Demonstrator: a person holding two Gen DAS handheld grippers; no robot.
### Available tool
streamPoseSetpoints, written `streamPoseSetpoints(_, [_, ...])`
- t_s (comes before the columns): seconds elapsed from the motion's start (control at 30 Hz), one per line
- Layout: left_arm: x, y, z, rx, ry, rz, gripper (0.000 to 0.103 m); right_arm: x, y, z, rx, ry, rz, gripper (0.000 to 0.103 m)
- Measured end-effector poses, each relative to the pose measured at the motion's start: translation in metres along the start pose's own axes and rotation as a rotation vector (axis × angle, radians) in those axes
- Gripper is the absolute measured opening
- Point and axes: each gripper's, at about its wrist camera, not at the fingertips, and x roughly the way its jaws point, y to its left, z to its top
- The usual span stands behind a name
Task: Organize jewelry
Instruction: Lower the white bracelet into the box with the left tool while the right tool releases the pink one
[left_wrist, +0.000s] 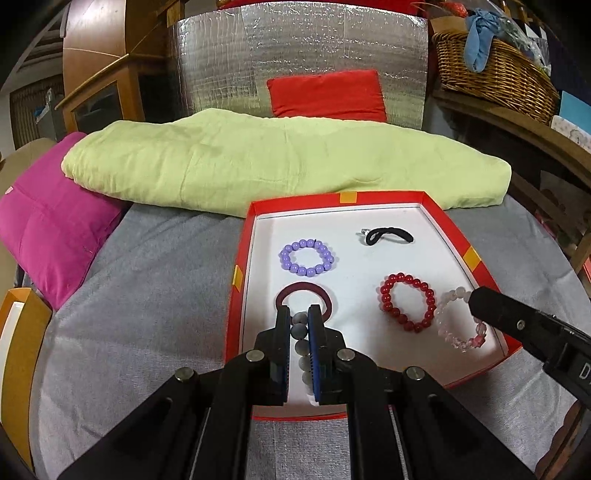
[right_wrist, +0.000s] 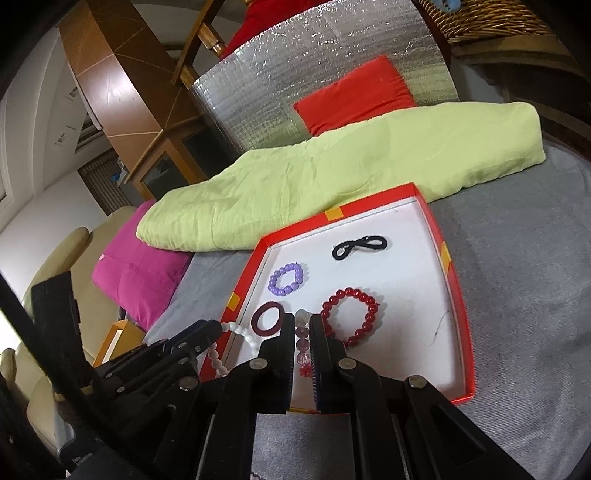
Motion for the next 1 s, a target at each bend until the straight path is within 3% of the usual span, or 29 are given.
streamPoseSetpoints(0.47, [0.010, -0.004, -0.001, -0.028, 0.001, -0.106, 0.010, 0.020, -0.010, -0.008, 0.055, 0.066, 0.002, 0.008])
streamPoseSetpoints(1.0, [0.041, -0.002, -0.013, -0.050, 0.108, -0.065, 0.010, 0.036, -0.022, -0.016, 0.082, 0.115, -0.076, 0.011])
